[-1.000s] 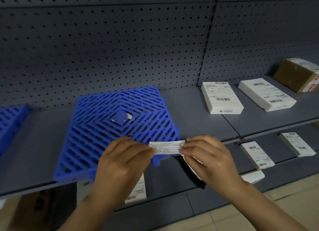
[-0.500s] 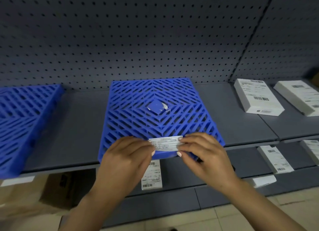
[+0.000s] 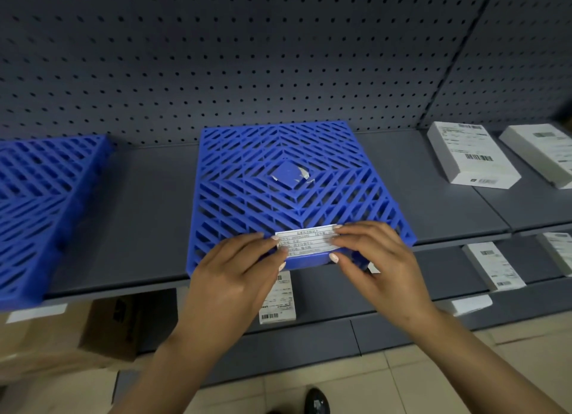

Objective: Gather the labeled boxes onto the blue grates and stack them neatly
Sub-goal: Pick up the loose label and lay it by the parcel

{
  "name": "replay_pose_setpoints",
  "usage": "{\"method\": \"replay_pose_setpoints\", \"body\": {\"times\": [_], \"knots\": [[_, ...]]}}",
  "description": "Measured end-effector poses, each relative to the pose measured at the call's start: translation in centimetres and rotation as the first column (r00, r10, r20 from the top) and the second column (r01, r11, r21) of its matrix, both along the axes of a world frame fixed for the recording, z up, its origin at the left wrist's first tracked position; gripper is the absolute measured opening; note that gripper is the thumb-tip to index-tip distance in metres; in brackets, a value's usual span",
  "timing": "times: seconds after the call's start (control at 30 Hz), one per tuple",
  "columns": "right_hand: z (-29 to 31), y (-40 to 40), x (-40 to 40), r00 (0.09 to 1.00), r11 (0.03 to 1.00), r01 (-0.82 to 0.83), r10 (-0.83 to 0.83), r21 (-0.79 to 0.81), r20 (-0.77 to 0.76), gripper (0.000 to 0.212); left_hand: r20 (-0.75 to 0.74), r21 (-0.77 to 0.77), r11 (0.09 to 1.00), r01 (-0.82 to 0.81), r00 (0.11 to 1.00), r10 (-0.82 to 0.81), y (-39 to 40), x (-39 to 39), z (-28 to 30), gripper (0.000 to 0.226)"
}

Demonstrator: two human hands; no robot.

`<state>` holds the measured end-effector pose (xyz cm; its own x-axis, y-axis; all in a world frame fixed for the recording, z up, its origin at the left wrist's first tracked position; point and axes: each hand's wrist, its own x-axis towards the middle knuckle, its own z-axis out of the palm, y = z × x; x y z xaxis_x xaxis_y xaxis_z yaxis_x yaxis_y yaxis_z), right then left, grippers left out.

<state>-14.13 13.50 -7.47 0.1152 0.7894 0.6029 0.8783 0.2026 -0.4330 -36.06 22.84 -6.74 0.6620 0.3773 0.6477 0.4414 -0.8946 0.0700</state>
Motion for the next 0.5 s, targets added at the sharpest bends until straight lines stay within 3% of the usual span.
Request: {"method": "replay_pose_setpoints", "body": {"times": [0.37,0.5], "knots": [[1.6,-2.7,0.3,0.991,0.994,0.102,-0.098,-0.038,0.095,0.039,-0.004,-0.036,0.999,0.033,0.999,-0.033,0.0,0.2,1.3,0.037],[2.8,-4.3,1.9,0.981,0.986,0.165,-0.164,0.003,0.101,0.040,-0.138,-0.070,0.997,0.025,0.990,-0.035,-0.2,2.1,3.0,0.051]]}}
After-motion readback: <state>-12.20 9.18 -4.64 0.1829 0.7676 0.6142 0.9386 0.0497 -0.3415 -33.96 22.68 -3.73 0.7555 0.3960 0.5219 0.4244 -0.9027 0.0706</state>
